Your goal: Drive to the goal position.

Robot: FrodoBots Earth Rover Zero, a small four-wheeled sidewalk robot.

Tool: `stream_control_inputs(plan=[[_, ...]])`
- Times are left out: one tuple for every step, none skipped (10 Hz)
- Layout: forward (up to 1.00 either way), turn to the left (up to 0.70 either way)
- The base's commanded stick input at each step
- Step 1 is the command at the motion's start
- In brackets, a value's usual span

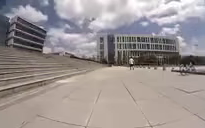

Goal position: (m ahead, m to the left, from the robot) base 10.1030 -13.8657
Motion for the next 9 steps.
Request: stream_control_inputs(plan=[[0.7, 0.0], [0.7, 0.0], [0.7, 0.0], [0.7, 0.0], [0.7, 0.0], [0.7, 0.0], [0.7, 0.0], [0.7, 0.0], [0.7, 0.0]])
